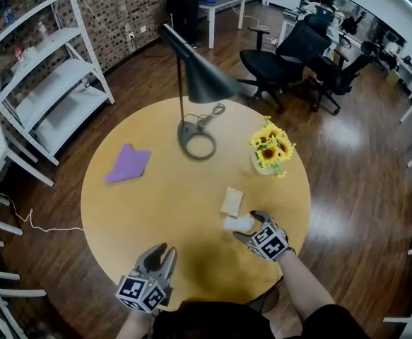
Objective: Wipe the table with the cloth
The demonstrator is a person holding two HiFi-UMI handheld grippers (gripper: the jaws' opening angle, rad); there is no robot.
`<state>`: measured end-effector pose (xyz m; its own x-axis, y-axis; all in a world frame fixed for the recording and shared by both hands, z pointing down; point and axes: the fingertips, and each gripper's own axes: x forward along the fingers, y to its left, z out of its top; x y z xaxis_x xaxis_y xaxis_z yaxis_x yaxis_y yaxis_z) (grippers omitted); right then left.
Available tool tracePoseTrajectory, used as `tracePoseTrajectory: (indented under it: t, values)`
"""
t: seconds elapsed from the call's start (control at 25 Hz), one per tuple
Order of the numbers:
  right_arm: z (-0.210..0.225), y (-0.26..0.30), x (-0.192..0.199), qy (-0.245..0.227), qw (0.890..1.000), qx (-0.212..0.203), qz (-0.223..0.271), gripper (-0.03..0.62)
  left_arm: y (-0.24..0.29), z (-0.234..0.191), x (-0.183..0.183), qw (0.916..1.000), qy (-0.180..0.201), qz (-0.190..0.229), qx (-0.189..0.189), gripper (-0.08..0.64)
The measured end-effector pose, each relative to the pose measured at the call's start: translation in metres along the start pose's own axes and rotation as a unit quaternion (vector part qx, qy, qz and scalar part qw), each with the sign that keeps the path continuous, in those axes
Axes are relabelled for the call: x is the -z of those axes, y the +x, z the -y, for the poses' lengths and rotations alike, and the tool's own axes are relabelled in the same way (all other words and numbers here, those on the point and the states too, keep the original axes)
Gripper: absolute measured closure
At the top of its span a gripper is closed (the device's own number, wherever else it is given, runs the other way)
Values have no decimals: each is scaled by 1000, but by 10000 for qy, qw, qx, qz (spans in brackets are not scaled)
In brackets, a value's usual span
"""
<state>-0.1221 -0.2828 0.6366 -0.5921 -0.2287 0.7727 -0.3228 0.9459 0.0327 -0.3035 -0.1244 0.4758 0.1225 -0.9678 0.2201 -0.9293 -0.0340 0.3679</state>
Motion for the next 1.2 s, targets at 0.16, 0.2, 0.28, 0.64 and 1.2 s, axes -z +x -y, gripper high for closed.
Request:
tracePoseTrajectory:
  t: [0.16, 0.2, 0.28, 0.64, 1.2]
  values:
    - [-7, 18, 11, -168, 9991, -251, -314, 213, 3, 9, 14, 9999, -89, -132, -34, 448]
    - [-8, 21, 15, -225, 9986, -266, -403, 213, 3, 11, 17, 9998, -95, -162, -39, 448]
    - [-10, 24, 23, -432, 9970, -180, -613, 218, 1, 13, 20, 9997, -102, -233, -52, 448]
    - [-36, 15, 27, -606, 9961, 156, -628, 368, -14, 3, 21, 9996, -105, -242, -27, 448]
    - [-112, -72, -6, 2276, 9595, 1101, 1245, 370, -38, 14, 0, 9922, 128, -68, 1242, 448]
